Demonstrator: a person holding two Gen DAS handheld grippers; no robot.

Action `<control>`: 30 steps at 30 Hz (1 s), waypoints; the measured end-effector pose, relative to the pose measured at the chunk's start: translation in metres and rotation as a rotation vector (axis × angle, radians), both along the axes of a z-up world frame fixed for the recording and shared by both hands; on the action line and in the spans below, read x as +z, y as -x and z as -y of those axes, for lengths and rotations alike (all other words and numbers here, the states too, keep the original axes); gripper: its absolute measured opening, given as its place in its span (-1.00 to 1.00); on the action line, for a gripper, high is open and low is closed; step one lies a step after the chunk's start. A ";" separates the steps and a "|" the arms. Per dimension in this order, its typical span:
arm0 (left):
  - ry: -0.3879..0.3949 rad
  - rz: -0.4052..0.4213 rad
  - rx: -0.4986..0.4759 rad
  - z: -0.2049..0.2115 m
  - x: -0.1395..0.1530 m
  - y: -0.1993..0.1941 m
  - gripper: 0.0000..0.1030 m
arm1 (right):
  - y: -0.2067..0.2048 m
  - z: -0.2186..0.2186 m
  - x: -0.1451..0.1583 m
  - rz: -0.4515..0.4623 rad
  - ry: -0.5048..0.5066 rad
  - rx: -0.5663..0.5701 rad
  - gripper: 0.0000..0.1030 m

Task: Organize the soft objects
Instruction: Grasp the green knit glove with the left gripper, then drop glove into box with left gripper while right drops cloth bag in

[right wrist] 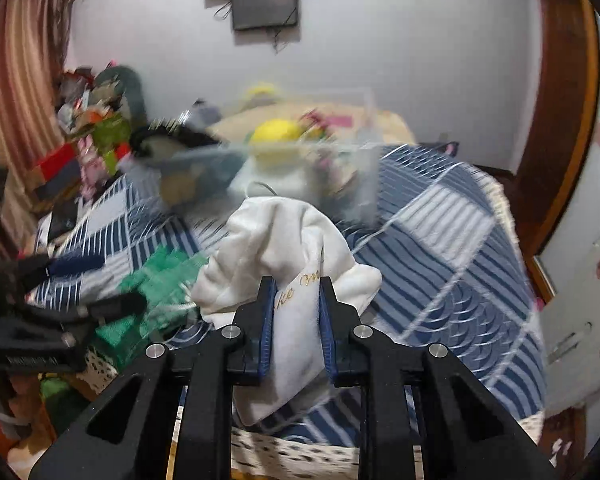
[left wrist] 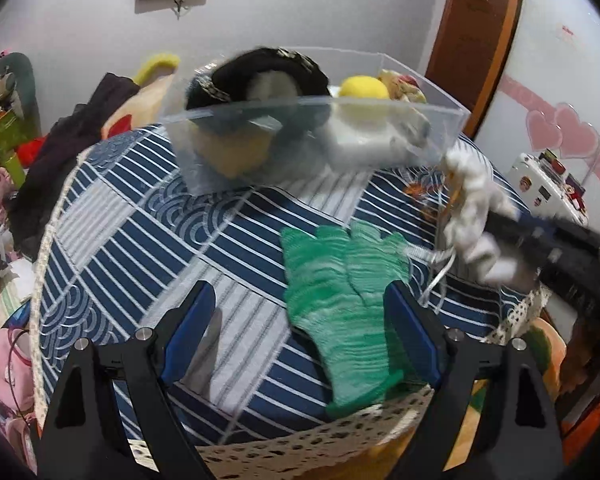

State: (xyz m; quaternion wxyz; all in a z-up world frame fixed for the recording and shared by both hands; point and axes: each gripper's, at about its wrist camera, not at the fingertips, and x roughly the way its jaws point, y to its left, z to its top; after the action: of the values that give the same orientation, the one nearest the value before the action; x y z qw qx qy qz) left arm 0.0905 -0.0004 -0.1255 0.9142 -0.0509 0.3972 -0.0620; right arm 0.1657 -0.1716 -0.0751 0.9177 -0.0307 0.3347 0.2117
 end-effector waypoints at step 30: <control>0.003 0.237 0.061 -0.024 0.081 0.001 -0.70 | -0.010 -0.022 0.071 0.185 -0.111 0.038 -0.64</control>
State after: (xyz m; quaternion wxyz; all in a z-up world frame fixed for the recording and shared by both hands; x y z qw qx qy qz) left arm 0.0896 0.0232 -0.0441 0.9561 -0.0565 0.2847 -0.0401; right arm 0.1761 -0.1494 -0.0043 0.9408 -0.0054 0.2358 0.2434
